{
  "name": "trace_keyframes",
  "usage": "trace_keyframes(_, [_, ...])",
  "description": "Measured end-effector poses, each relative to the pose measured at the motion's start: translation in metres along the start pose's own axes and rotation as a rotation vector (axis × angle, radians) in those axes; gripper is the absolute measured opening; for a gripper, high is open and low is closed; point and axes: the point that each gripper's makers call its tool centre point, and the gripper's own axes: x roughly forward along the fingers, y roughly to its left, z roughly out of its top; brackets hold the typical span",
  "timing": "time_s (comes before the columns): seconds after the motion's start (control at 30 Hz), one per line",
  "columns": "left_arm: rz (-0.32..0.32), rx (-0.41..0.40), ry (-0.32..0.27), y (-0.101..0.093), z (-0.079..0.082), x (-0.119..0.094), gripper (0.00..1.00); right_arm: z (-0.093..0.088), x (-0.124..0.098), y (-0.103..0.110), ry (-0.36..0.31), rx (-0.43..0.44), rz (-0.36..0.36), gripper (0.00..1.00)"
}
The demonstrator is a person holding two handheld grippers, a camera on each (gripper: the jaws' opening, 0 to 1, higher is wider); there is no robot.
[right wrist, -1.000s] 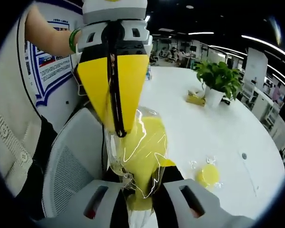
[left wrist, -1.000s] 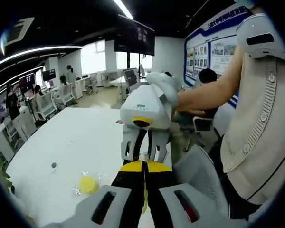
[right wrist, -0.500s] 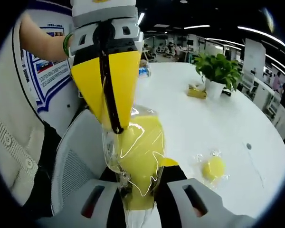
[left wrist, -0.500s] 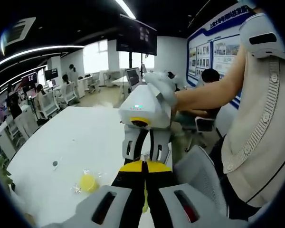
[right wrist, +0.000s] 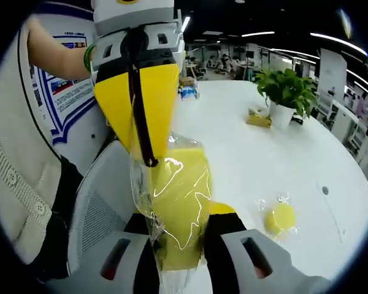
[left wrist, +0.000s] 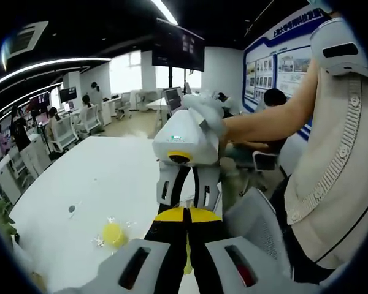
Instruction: Compare the silicone blocks by pressing each to a similar depth, holding the contact briefly, and releasing to observe deformation and rebound differences across the visible hardness samples.
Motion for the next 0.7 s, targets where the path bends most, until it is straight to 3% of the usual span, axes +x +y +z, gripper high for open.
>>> trace_keyframes(0.7, [0.016, -0.047, 0.017, 0.0044, -0.0069, -0.0001, 0.00, -0.0051, 0.0049, 0.0024, 0.009, 0.017, 0.006, 0.28])
